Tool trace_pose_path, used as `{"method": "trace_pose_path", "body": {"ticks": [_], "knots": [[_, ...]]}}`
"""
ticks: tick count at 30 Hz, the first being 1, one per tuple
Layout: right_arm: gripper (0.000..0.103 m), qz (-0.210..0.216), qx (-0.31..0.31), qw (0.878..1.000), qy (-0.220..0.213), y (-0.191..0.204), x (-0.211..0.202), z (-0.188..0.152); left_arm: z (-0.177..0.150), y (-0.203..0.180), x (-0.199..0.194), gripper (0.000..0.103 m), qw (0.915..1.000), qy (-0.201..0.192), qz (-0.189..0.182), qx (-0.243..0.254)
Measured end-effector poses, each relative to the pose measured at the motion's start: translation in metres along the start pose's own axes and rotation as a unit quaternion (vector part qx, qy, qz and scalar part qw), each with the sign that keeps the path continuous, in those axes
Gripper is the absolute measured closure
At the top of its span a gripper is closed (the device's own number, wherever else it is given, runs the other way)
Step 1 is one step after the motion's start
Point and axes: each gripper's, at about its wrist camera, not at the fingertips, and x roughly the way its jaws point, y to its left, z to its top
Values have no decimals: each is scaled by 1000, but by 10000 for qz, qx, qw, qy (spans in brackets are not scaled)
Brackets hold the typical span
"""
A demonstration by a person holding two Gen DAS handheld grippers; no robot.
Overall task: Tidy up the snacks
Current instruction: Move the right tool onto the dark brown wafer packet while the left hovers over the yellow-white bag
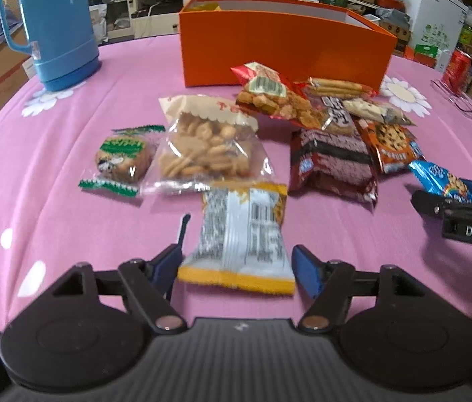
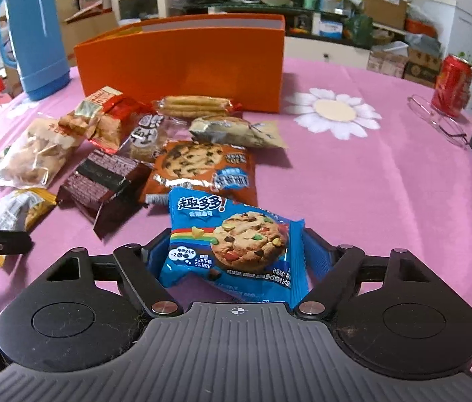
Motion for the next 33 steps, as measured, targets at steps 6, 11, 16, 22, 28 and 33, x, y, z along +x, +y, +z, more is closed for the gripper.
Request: {"method": "trace_pose_path", "body": {"ticks": [6, 11, 16, 22, 28, 33], "knots": [[10, 24, 14, 10000, 95, -3, -2, -4, -4, 3, -1, 22, 10000, 24, 49, -6], [8, 368, 501, 9980, -153, -15, -16, 2, 0, 12, -3, 20, 9998, 52, -88, -152], [6, 548, 630, 9953, -485, -15, -26, 12, 3, 20, -1, 18, 9997, 40, -122, -229], [6, 840, 340, 9949, -439, 7, -16, 20, 2, 19, 3, 17, 9998, 10, -138, -131], [6, 1479, -1040, 9824, -477, 66, 2, 49, 1, 17, 5, 15, 9998, -37, -160, 59], [8, 1714, -1249, 9772, 60, 84, 52, 64, -1, 18, 5, 14, 9998, -67, -146, 127]]}}
